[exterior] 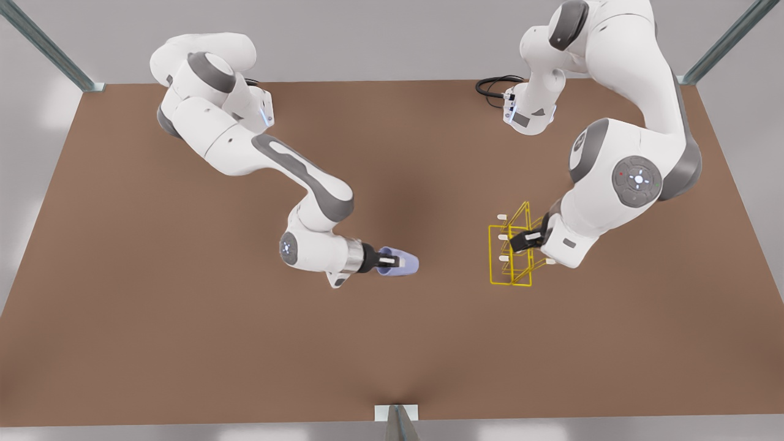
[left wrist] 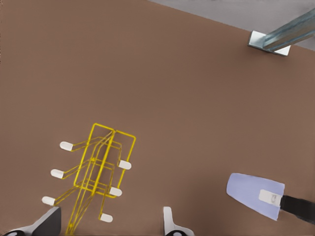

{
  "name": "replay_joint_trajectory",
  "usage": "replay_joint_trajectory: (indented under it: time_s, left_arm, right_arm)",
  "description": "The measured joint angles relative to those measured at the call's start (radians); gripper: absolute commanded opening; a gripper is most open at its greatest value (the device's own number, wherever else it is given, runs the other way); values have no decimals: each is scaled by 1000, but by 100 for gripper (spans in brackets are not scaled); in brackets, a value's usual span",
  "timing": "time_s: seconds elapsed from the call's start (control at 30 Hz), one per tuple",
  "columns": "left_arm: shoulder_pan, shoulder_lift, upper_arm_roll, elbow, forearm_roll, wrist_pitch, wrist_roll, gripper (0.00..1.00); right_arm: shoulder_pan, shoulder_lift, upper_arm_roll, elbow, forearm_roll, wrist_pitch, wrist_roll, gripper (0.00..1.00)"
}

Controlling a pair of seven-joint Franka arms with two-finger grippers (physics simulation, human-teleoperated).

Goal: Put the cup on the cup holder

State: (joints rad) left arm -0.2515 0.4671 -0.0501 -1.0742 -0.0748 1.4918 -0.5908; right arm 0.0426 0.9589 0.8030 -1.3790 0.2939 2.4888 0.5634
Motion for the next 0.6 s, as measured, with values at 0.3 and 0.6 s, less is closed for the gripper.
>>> replay_joint_trajectory:
  time_s: [0.3, 0.6]
  left_arm:
    - [-19, -9, -12, -12, -45, -26, -226, 100]
    - [-66, 55, -3, 9, -56, 76, -528, 100]
  right_arm:
    - [-34, 143, 91, 21, 30, 129, 199, 21]
    - [-50, 201, 91, 20, -15, 157, 317, 21]
